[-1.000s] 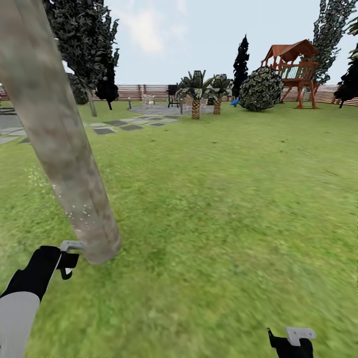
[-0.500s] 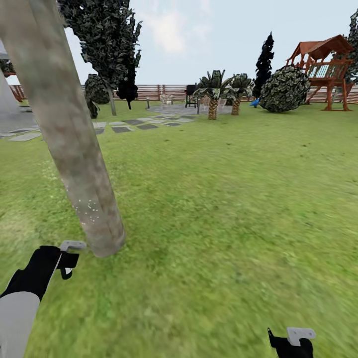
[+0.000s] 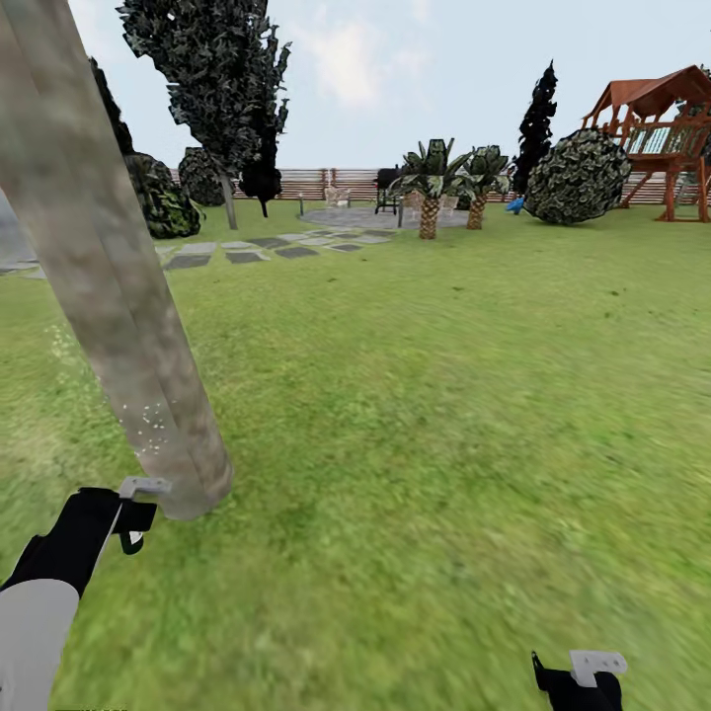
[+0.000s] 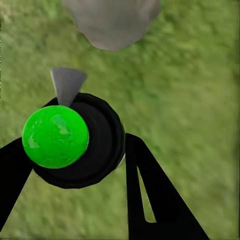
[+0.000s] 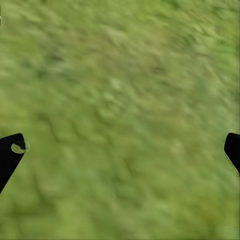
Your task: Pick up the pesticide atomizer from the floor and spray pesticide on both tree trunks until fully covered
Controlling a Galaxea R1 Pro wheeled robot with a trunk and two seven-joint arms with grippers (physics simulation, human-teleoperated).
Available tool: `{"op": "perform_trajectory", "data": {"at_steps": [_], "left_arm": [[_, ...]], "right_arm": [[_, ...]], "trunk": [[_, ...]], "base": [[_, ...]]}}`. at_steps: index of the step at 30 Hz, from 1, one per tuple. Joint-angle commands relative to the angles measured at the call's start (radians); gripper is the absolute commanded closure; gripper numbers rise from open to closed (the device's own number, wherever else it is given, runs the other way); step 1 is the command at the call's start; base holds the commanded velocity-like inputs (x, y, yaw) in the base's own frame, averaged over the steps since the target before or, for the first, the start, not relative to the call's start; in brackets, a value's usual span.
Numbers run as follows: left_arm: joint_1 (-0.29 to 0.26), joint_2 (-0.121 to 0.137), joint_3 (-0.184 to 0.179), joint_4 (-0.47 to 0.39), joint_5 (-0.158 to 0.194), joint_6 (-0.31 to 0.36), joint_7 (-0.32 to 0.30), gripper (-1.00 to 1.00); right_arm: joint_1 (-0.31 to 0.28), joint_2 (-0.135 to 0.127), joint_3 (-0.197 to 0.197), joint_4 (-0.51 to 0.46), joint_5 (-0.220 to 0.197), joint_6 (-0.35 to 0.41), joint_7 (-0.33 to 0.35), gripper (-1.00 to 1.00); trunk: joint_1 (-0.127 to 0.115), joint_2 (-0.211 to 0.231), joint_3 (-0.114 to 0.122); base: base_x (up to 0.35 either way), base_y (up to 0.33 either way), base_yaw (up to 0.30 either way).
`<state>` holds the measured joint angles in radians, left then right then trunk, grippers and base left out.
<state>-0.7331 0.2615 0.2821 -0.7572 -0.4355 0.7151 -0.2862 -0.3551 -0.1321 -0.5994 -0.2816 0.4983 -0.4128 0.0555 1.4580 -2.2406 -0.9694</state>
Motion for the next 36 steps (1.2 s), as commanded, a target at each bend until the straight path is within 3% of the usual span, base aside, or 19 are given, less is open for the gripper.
{"op": "perform_trajectory", "data": {"at_steps": [1,14,17,18,21,27,31,36], "left_arm": [[-0.001,-0.001,0.003,-0.002,-0.011,0.003,-0.010,1.00],[-0.001,0.001,0.009,-0.015,-0.011,0.004,-0.010,1.00],[-0.002,0.003,0.054,-0.027,-0.011,0.004,-0.011,1.00],[-0.002,0.005,0.097,-0.038,-0.011,0.003,-0.011,1.00],[-0.002,0.006,0.114,-0.094,-0.011,0.004,-0.018,1.00],[-0.016,0.001,0.108,-0.143,-0.009,0.018,-0.024,1.00],[-0.026,0.011,0.105,-0.175,-0.010,0.020,-0.050,1.00],[-0.034,0.016,0.109,-0.234,-0.010,0.055,-0.076,1.00]], "right_arm": [[-0.001,0.000,-0.008,0.001,0.005,-0.004,0.006,-1.00],[-0.001,0.000,-0.009,0.001,0.005,-0.004,0.006,-1.00],[-0.001,0.000,-0.009,0.001,0.005,-0.004,0.006,-1.00],[-0.001,0.000,-0.009,0.001,0.005,-0.004,0.005,-1.00],[-0.001,0.000,-0.010,0.001,0.005,-0.004,0.004,-1.00],[-0.001,0.000,-0.009,0.001,0.005,-0.004,0.005,-1.00],[-0.001,0.000,-0.009,0.001,0.005,-0.004,0.005,-1.00],[-0.001,0.000,-0.009,0.001,0.005,-0.004,0.005,-1.00]], "trunk": [[0.000,0.000,-0.001],[0.000,0.000,-0.001],[0.000,0.000,-0.001],[0.000,0.000,-0.001],[0.000,0.000,-0.001],[0.000,0.000,-0.001],[0.000,0.000,-0.001],[0.000,0.000,-0.001]], "base": [[0.159,-0.261,0.260],[0.161,-0.259,0.275],[0.179,-0.244,0.277],[0.201,-0.228,0.277],[0.213,-0.218,0.277],[0.237,-0.191,0.047],[0.197,-0.206,0.001],[-0.134,-0.223,0.000]]}}
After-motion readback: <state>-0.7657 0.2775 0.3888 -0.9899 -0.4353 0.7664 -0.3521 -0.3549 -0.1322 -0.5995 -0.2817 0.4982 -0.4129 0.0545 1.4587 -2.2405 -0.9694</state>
